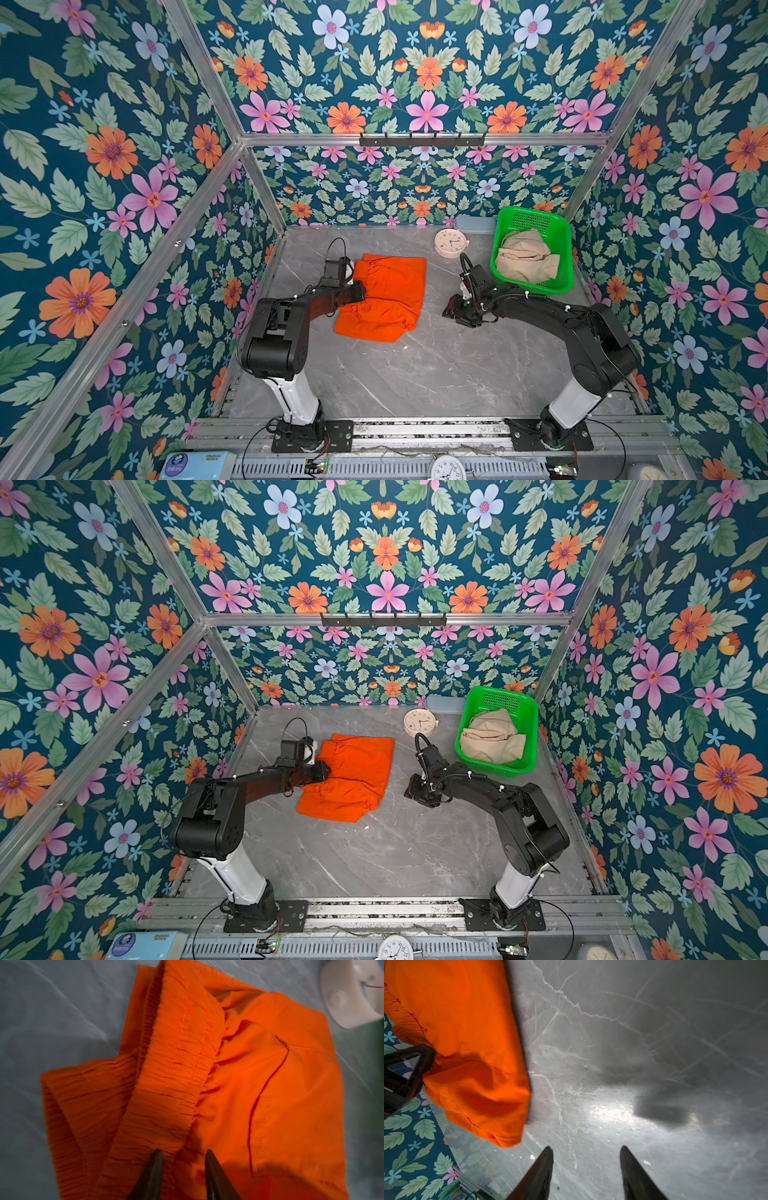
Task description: Fold and stack the shorts
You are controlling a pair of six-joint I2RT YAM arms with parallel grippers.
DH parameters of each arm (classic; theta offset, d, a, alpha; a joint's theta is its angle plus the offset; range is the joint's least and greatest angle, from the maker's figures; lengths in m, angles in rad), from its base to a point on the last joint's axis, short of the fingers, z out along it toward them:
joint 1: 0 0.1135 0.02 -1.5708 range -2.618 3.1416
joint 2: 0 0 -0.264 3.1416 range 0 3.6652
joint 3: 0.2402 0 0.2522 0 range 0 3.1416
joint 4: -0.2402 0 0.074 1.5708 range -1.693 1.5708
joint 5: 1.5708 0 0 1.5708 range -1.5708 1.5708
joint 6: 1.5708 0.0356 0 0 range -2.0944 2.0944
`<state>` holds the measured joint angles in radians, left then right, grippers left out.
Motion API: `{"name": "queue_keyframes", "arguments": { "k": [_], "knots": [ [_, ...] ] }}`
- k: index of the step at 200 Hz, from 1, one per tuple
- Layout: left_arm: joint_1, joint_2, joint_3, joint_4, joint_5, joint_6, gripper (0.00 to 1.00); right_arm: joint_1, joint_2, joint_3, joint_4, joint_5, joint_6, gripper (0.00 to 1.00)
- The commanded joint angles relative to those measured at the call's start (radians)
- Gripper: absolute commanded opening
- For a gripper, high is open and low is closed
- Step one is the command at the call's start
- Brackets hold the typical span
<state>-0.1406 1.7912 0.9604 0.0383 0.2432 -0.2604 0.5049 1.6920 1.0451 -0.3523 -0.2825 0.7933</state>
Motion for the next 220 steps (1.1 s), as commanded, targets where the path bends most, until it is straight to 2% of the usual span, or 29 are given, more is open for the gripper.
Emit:
{"name": "queue_keyframes", "arguments": {
  "k": [1,45,91,114,134,162,220],
  "knots": [
    [0.064,0.064,0.09,-0.196,-0.163,0.102,0.38,0.004,-0.003,0.02,0.009,-0.014,0.003,0.52],
    [0.183,0.234,0.369,-0.32,-0.209,0.175,0.38,0.004,-0.024,0.02,-0.034,0.009,-0.038,0.52],
    [0.261,0.451,0.72,-0.429,-0.15,0.192,0.38,0.003,-0.116,-0.018,-0.051,0.041,-0.042,0.52],
    [0.269,0.497,0.829,-0.455,-0.122,0.169,0.38,0.002,-0.141,-0.025,-0.07,0.059,-0.044,0.52],
    [0.263,0.454,0.818,-0.43,-0.069,0.143,0.41,-0.004,-0.162,-0.025,-0.076,0.068,-0.045,0.52],
    [0.251,0.37,0.699,-0.358,-0.055,0.122,0.41,-0.023,-0.181,-0.019,-0.066,0.059,-0.043,0.52],
    [0.236,0.274,0.545,-0.295,-0.005,0.116,0.41,-0.069,-0.213,0.007,-0.087,0.039,-0.063,0.52]
  ]
}}
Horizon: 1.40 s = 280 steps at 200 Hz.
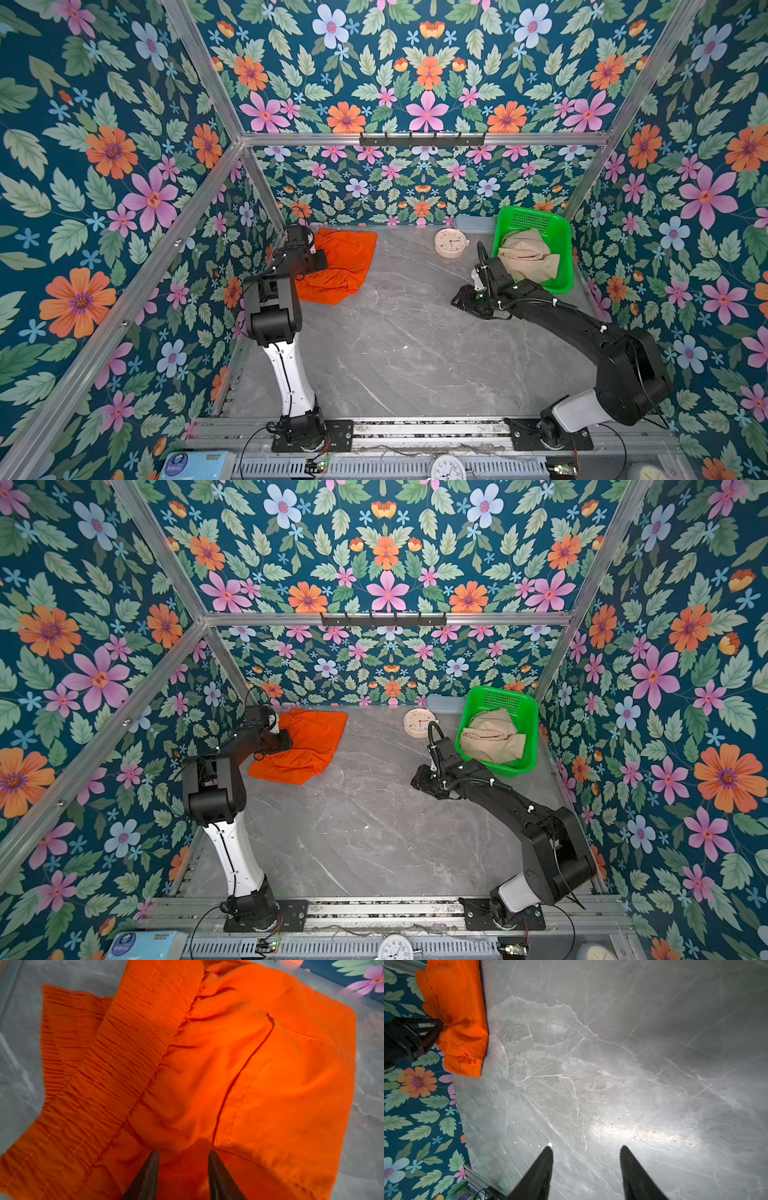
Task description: Fold and stack the shorts
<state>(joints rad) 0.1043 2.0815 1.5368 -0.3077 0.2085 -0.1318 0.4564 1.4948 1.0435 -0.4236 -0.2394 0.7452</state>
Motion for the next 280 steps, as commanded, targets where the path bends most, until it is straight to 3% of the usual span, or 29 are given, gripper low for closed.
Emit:
{"name": "queue_keyframes", "arguments": {
  "k": [1,128,180,190,199,227,240,280],
  "knots": [
    [-0.009,-0.016,-0.033,0.05,0.029,-0.013,0.41,-0.021,-0.017,0.009,-0.016,-0.005,-0.015,0.52],
    [-0.063,-0.029,-0.175,0.078,0.002,-0.017,0.4,-0.101,-0.134,0.011,-0.099,0.033,-0.066,0.53],
    [-0.086,-0.159,-0.174,0.081,-0.001,-0.045,0.46,-0.233,-0.12,0.183,-0.294,0.204,-0.228,0.55],
    [-0.1,-0.203,-0.176,0.083,-0.005,-0.048,0.49,-0.276,-0.094,0.237,-0.329,0.25,-0.275,0.58],
    [-0.116,-0.245,-0.184,0.092,-0.01,-0.048,0.51,-0.315,-0.058,0.291,-0.357,0.272,-0.318,0.73],
    [-0.205,-0.381,-0.247,0.15,-0.001,-0.007,0.6,-0.447,0.076,0.435,-0.411,0.312,-0.348,0.8],
    [-0.255,-0.434,-0.298,0.189,0.002,0.004,0.61,-0.499,0.133,0.473,-0.405,0.292,-0.334,0.96],
    [-0.314,-0.505,-0.424,0.261,0.044,-0.044,0.6,-0.566,0.318,0.576,-0.379,0.209,-0.315,0.99]
  ]
}}
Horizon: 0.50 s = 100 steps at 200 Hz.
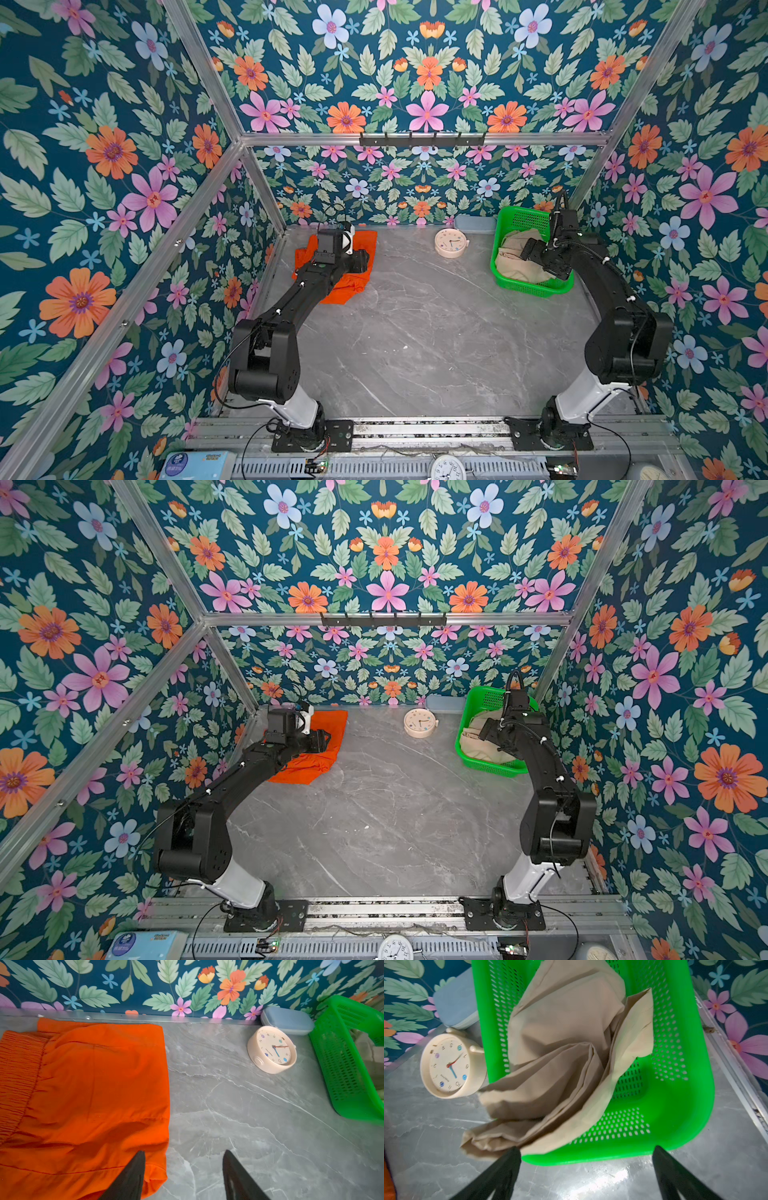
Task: Fold and stack the shorts
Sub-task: 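Lift the beige trousers out of the green basket with the right gripper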
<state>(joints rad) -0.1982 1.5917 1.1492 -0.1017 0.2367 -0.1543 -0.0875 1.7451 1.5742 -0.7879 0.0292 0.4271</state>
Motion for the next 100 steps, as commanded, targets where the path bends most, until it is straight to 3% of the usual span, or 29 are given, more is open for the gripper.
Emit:
{"name": "queue_keyframes", "arguments": {
  "k": [1,45,56,69,74,100],
  "knots": [
    [-0.012,-0.015,-0.037,0.056,0.016,-0.022,0.6,-0.023,0.072,0.048,-0.013,-0.066,0.003,0.99],
    [-0.023,0.004,-0.054,0.048,0.021,-0.02,0.6,-0.037,0.251,0.144,0.034,-0.144,0.03,0.97],
    [-0.026,0.005,-0.053,0.045,0.025,-0.021,0.59,-0.048,0.296,0.171,0.04,-0.183,0.039,0.85],
    [-0.028,0.005,-0.049,0.041,0.022,-0.023,0.59,-0.058,0.322,0.183,0.062,-0.216,0.057,0.47],
    [-0.03,0.001,-0.047,0.04,0.023,-0.024,0.59,-0.06,0.322,0.185,0.071,-0.218,0.062,0.37],
    [-0.036,-0.028,-0.041,0.036,0.016,-0.017,0.58,-0.06,0.248,0.165,0.143,-0.229,0.069,0.11]
  ]
}}
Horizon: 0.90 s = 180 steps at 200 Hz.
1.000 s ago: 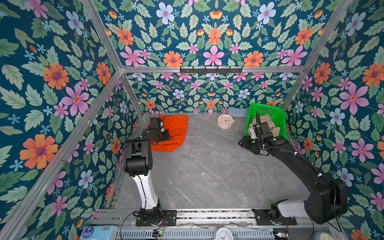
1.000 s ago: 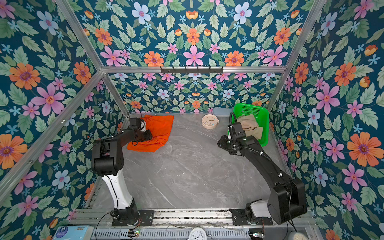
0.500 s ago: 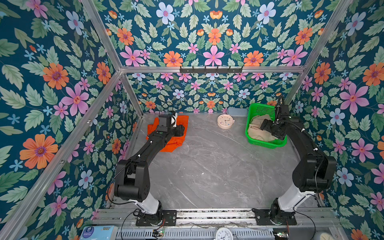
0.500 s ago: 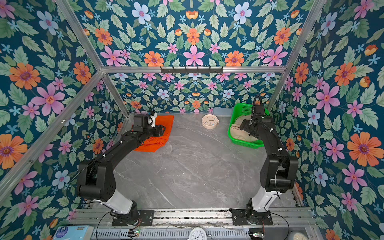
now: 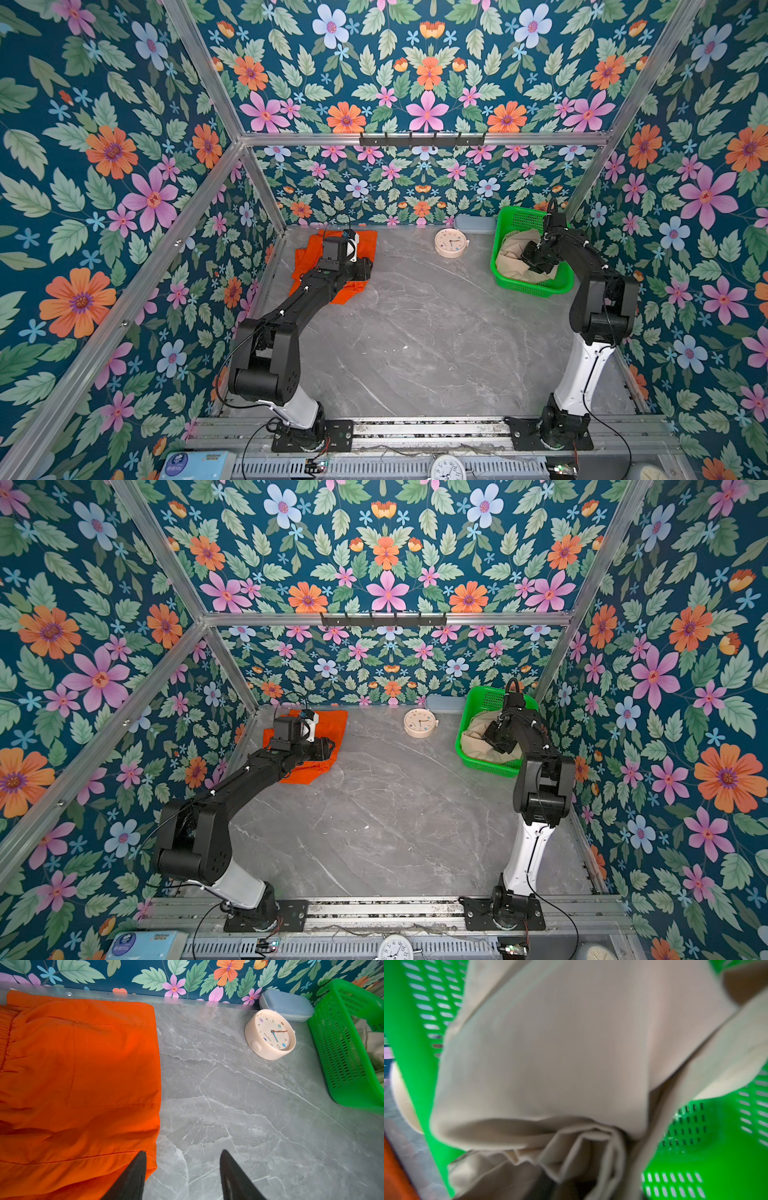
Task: Fold and stack the shorts
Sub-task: 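Lift the beige trousers out of the green basket with the right gripper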
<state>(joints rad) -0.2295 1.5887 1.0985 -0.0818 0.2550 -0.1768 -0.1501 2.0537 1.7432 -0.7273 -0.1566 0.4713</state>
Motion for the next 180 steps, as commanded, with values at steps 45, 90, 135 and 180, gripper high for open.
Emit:
{"name": "queue_keyframes", "arguments": {
  "k": [45,90,135,180],
  "knots": [
    [-0.014,-0.119,0.009,0.07,0.007,0.027,0.58,0.003,-0.232,0.08,0.108,-0.095,-0.005,0.0],
    [-0.032,-0.244,-0.041,0.173,0.113,0.098,0.59,0.023,-0.387,0.204,0.123,-0.179,-0.025,0.0],
    [-0.036,-0.348,-0.108,0.241,0.188,0.165,0.6,0.18,-0.599,0.207,0.167,-0.205,-0.191,0.0],
    [-0.036,-0.422,-0.147,0.249,0.318,0.239,0.6,0.353,-0.738,0.164,0.169,-0.269,-0.284,0.0]
  ]
}}
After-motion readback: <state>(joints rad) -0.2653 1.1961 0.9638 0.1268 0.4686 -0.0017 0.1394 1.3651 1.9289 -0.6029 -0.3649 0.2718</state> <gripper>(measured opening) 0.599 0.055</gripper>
